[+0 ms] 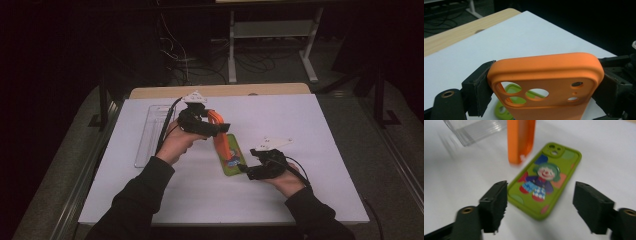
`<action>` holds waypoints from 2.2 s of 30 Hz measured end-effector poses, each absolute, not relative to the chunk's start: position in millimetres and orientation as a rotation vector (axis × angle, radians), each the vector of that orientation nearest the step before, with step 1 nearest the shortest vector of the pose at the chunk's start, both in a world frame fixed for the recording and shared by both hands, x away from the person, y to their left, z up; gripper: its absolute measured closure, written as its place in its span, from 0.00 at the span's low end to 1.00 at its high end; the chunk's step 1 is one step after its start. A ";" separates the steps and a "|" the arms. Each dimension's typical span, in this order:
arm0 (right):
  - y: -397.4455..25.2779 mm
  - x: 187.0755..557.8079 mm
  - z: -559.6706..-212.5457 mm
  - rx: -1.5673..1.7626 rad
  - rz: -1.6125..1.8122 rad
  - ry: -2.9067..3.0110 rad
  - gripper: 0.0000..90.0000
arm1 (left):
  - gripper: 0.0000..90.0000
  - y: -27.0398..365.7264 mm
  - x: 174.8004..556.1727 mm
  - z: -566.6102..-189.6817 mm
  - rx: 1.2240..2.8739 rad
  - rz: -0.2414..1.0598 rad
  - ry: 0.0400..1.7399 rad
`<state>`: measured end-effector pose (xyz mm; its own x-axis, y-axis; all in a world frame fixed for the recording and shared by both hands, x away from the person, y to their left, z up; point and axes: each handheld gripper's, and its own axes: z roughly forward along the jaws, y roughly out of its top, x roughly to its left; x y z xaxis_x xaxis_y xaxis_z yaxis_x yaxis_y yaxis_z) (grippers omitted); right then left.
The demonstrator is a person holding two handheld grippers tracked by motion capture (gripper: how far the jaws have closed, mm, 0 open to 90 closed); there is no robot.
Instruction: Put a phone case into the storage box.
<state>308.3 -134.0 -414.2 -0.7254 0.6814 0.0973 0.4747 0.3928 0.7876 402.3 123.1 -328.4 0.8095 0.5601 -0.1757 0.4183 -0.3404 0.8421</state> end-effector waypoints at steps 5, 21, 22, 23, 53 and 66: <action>-150.2 303.6 -422.1 1.056 1.208 2.446 0.13 | 0.16 135.8 410.0 -319.8 1.983 0.209 0.770; -186.8 284.1 -439.3 1.057 1.187 2.426 0.00 | 0.16 170.4 429.0 -293.1 1.973 0.329 0.840; -188.5 282.6 -440.1 1.065 1.176 2.427 0.00 | 0.16 173.3 430.1 -291.6 1.973 0.338 0.848; -190.6 281.3 -441.4 1.065 1.177 2.426 0.00 | 0.16 175.1 430.8 -290.4 1.973 0.345 0.855; -187.0 279.8 -443.4 1.066 1.181 2.422 0.00 | 0.16 239.3 490.7 -277.4 1.973 0.683 1.119; -188.9 279.6 -443.4 1.068 1.193 2.421 0.00 | 0.15 247.2 510.9 -311.6 2.011 0.727 1.246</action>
<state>279.6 -188.9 -443.4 -0.7046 0.7025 0.1003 0.5074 0.4000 0.7632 510.9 247.2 -311.6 0.3932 0.9122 0.1150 0.5493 -0.3333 0.7663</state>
